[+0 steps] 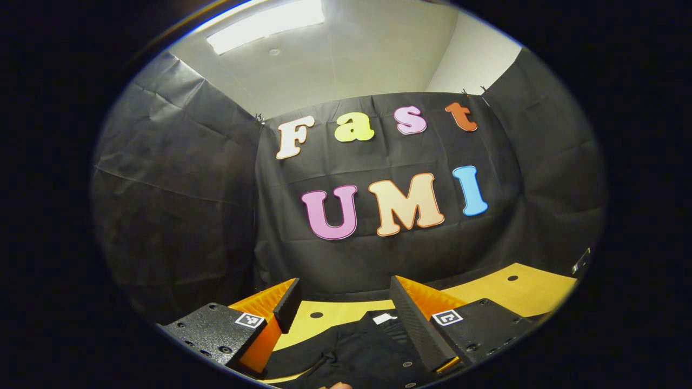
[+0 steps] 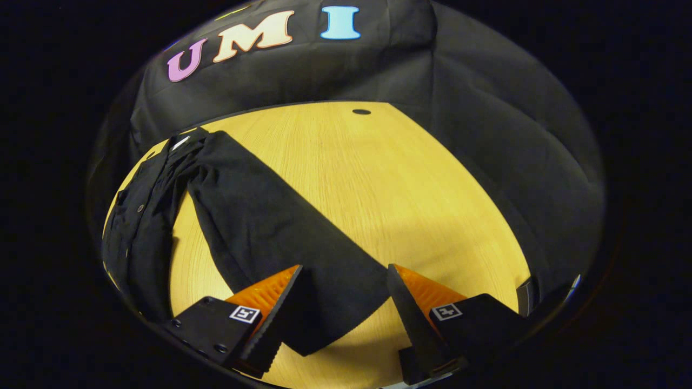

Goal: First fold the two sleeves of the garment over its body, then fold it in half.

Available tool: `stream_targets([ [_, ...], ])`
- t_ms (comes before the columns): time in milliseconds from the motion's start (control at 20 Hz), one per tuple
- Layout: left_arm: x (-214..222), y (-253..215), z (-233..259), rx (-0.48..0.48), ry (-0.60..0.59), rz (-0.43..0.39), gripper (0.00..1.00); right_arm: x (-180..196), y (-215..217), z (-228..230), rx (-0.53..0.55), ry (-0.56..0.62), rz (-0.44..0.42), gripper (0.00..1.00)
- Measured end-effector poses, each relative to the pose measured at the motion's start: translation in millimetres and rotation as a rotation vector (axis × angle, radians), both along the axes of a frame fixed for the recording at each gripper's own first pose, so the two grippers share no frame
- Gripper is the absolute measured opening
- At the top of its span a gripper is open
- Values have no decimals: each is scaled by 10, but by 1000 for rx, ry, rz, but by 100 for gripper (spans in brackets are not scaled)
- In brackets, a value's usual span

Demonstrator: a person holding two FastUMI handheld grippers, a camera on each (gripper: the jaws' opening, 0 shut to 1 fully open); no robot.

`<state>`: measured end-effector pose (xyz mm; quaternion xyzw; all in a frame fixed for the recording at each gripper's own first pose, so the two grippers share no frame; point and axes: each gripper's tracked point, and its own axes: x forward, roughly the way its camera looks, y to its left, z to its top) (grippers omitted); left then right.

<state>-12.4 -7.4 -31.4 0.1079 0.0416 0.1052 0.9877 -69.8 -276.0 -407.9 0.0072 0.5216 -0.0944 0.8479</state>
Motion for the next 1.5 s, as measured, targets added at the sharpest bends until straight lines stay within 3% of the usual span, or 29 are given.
stream_targets([
  [150, -2, 83, -12, -2, 4, 6, 99, 64, 42, 20, 22, -16, 17, 85],
  [300, 2, 193, -72, -19, 16, 1, 99, 105, 170, -3, -29, -26, 13, 10],
  [400, -4, 323, -43, -25, 14, 5, 99, 132, 223, 63, -56, -33, -30, 3],
  [500, -24, 481, -3, -18, 7, 12, 99, 267, 409, 209, -9, -72, -58, 4],
  [750, -92, 890, -41, -34, 15, 42, 99, 789, 818, 778, 13, -219, -45, 4],
  [1050, -215, 1391, -149, -39, 37, 88, 96, 1439, 1674, 1278, 16, -335, 100, 3],
  [1500, -504, 2258, -359, -44, 93, 193, 99, 1992, 3380, 1545, 117, -436, 338, 3],
])
